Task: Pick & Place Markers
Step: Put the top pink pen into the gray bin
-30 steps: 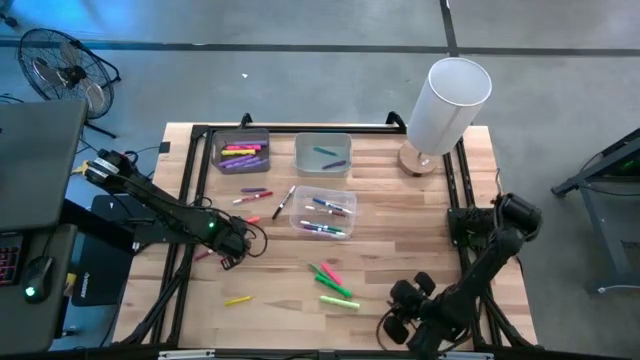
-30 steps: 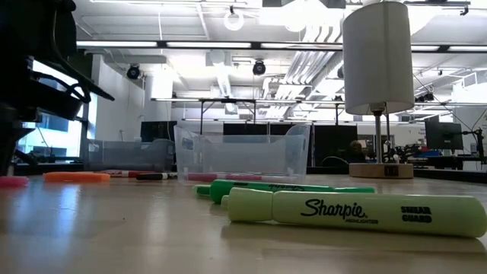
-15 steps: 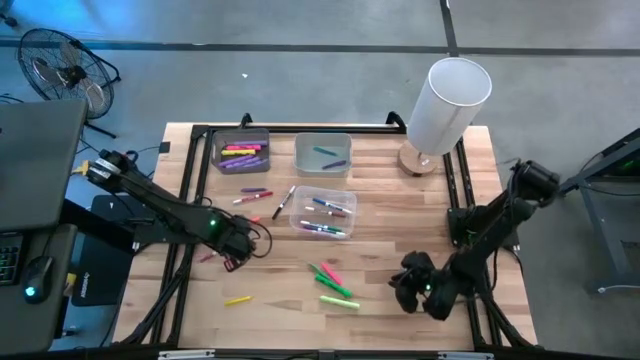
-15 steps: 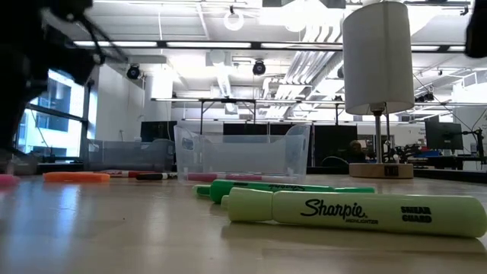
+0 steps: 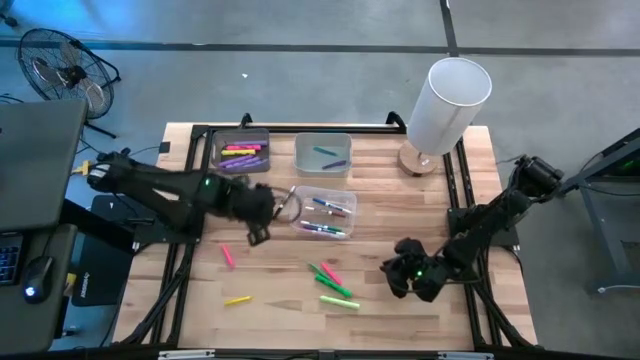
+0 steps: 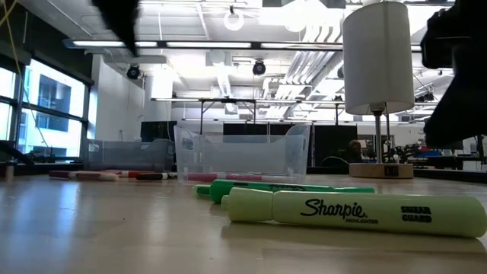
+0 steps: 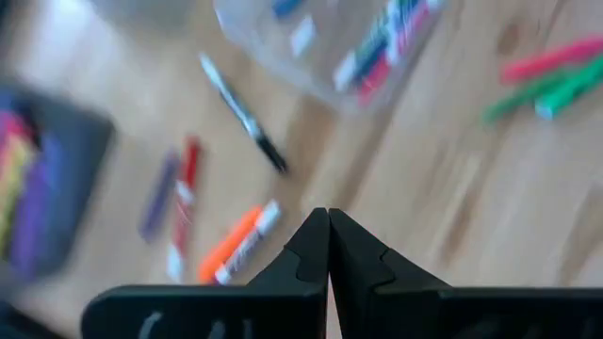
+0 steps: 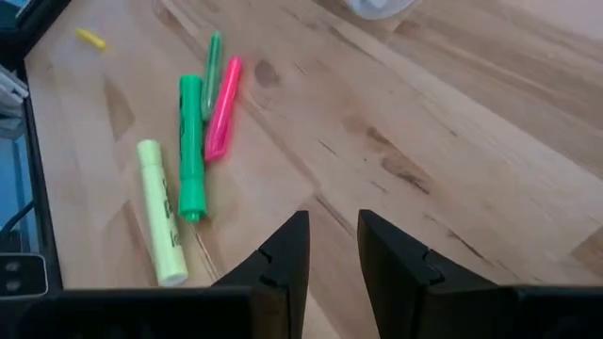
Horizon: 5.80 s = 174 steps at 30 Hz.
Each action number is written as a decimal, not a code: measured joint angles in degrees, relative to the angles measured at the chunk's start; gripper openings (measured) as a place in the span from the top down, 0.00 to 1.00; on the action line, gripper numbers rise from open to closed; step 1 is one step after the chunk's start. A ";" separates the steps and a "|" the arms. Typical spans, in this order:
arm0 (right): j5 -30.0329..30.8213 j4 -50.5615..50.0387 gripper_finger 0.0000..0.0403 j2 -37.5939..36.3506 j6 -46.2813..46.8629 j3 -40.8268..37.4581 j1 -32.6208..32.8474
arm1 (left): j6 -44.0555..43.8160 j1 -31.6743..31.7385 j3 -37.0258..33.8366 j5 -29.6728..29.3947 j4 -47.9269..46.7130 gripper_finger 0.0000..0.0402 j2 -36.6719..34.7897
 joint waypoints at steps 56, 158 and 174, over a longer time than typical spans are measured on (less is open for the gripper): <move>-7.15 2.97 0.80 0.02 -5.79 0.06 -6.61 | -60.35 -20.59 -15.15 1.25 -1.91 1.00 2.14; -9.18 8.33 0.80 0.02 -9.78 0.06 -6.61 | -3.53 -21.53 -17.96 11.64 20.22 0.92 15.51; -15.49 6.43 0.97 0.04 -22.05 0.06 -15.06 | 23.89 2.06 2.24 15.78 19.03 0.92 14.65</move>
